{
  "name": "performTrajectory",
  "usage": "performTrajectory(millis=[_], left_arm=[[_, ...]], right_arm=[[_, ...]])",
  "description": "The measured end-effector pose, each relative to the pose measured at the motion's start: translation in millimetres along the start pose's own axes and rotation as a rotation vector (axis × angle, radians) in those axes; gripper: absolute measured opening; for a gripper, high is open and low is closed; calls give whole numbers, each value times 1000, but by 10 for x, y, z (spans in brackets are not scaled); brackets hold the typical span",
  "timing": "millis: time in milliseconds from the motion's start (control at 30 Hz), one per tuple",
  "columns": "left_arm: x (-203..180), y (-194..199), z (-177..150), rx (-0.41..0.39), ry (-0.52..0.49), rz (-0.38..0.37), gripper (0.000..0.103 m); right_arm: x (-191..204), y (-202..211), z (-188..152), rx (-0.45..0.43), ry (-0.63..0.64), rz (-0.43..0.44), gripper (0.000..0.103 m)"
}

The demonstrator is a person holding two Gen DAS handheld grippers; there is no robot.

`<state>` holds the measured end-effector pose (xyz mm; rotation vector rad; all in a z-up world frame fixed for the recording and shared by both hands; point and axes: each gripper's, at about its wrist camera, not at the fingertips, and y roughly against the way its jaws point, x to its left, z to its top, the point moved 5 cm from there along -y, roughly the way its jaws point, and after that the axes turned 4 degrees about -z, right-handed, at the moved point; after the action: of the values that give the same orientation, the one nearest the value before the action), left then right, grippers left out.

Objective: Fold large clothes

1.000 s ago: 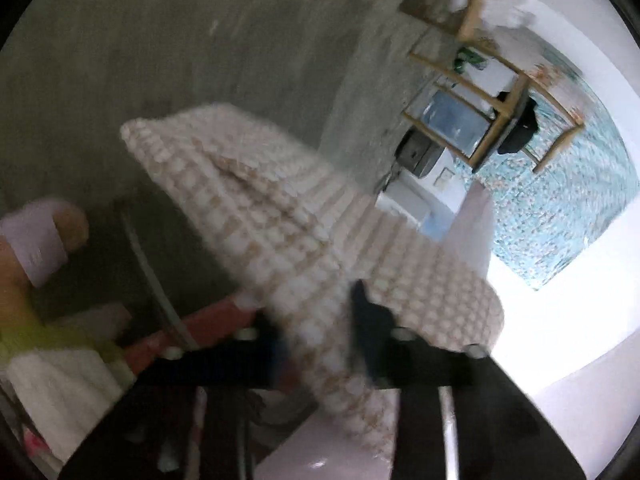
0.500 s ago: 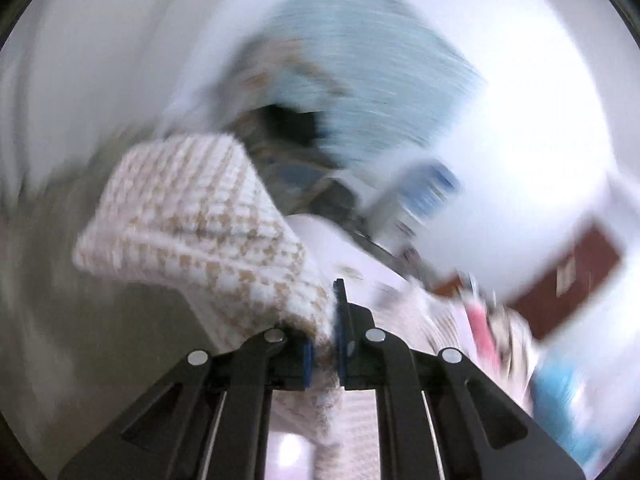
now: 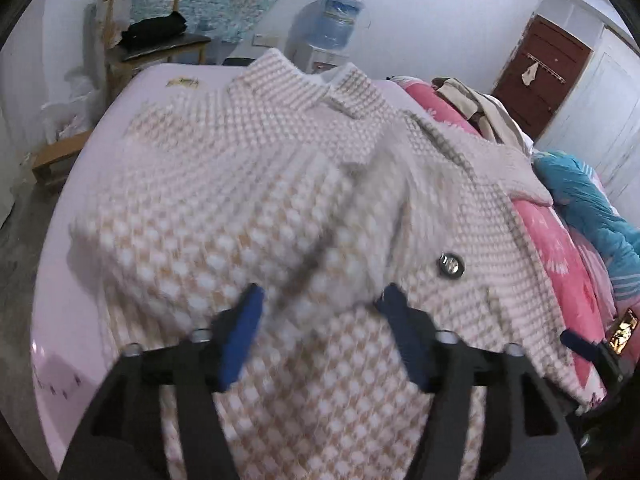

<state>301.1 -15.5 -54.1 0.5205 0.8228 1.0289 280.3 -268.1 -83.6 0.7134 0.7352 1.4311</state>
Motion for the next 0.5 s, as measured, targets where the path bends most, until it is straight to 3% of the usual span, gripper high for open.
performTrajectory(millis=[67, 167, 267, 400, 500], left_arm=[[-27, 57, -8, -20, 6, -16, 76], [-36, 253, -43, -57, 12, -40, 80], [79, 568, -101, -110, 22, -67, 80], [318, 757, -9, -193, 78, 16, 80], [551, 691, 31, -170, 135, 129, 78]], right_arm=[[-75, -14, 1, 9, -15, 18, 95], [-179, 10, 32, 7, -45, 51, 95], [-267, 41, 234, -10, -79, 148, 95], [-266, 33, 626, -34, -115, 278, 95], [-135, -113, 1000, -14, -142, 379, 95]])
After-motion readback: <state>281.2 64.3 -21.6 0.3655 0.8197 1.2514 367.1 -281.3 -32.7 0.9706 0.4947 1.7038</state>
